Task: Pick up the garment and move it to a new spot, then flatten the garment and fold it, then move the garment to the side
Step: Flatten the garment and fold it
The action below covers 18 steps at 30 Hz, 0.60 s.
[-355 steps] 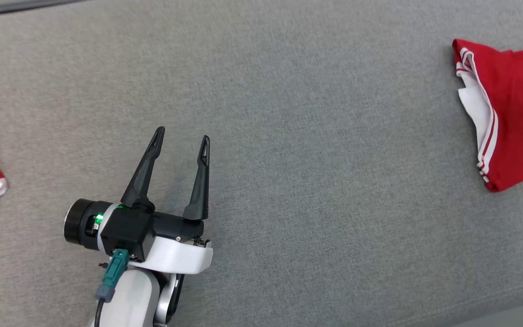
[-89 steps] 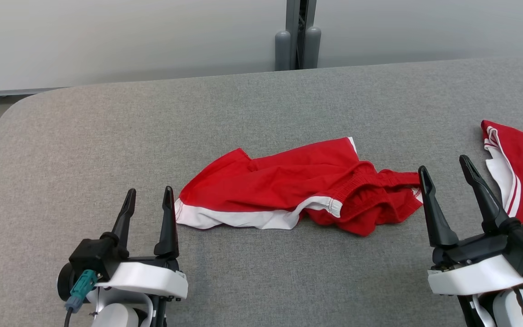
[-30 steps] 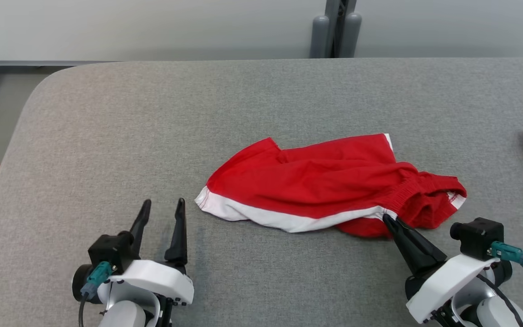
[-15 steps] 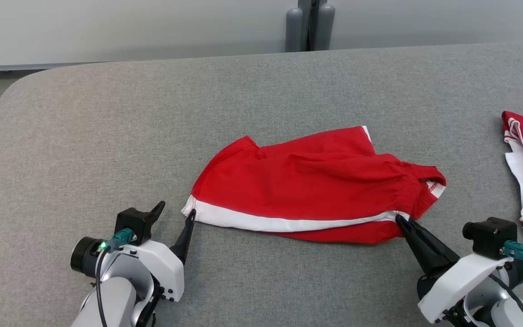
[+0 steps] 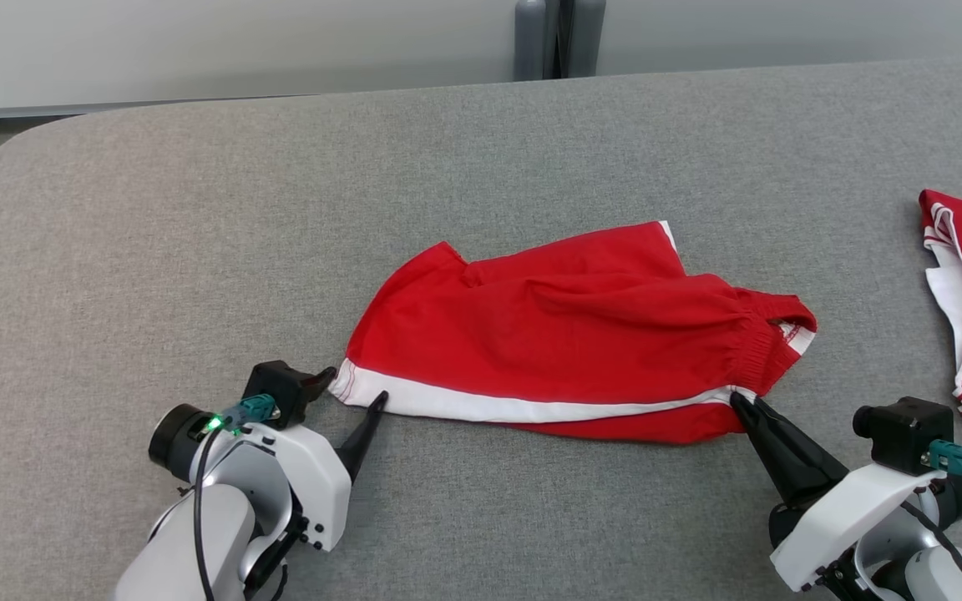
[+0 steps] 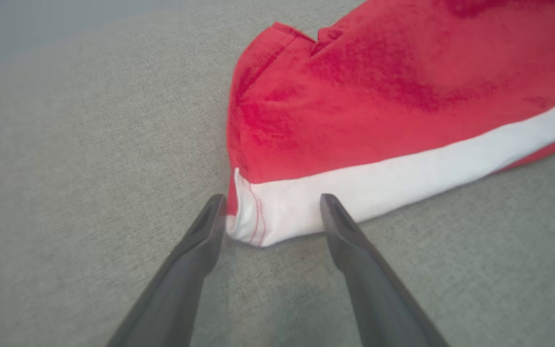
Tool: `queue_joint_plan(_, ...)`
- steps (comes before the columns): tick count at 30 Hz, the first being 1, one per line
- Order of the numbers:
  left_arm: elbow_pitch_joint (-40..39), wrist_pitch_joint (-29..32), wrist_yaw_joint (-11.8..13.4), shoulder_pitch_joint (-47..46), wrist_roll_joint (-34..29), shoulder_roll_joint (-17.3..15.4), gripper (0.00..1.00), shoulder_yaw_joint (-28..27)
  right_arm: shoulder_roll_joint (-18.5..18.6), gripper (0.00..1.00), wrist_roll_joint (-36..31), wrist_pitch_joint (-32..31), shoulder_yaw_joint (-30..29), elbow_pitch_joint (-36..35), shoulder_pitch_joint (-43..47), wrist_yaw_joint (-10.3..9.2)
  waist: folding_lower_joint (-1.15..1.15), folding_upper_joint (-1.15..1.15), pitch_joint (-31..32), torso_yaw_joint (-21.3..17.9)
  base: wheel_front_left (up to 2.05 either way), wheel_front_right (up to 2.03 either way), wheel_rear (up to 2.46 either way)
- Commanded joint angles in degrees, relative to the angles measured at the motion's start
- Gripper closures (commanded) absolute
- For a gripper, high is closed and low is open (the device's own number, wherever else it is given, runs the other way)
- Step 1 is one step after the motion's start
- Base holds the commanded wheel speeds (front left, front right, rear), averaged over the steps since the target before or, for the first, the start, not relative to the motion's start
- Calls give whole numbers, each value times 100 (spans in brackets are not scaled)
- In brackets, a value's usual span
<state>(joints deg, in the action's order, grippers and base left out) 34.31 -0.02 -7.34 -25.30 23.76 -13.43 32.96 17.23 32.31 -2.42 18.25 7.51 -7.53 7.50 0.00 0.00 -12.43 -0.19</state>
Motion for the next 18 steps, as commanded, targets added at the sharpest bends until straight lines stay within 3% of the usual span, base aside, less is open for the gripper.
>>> queue_joint_plan(1,-6,14,-17,-117,82,-76,0,61,23,100,-3,19,-26,-13,-3,-1,0,0,-5,1,0,0,0)
queue_joint_plan(2,-12,15,-17,-143,145,-103,0,120,25,100,-4,20,-29,-11,-5,-1,0,0,-9,2,0,0,0)
queue_joint_plan(3,-9,11,-17,-158,208,-133,19,170,27,100,-6,19,-31,-9,-5,-1,0,0,-11,3,0,0,0)
queue_joint_plan(4,3,6,-18,-161,273,-161,47,215,28,100,-8,17,-32,-7,-4,-1,0,0,-12,4,0,0,0)
queue_joint_plan(5,27,10,-18,-166,318,-180,82,257,29,100,-9,13,-32,-5,-5,-2,0,0,-13,6,0,0,0)
queue_joint_plan(6,36,6,-18,-186,368,-189,100,303,28,100,-11,11,-34,-5,-5,-1,0,0,-14,8,0,0,0)
queue_joint_plan(18,247,-159,-19,-348,699,-287,100,581,46,100,-42,-33,-65,1,-9,-1,0,0,6,66,0,0,0)
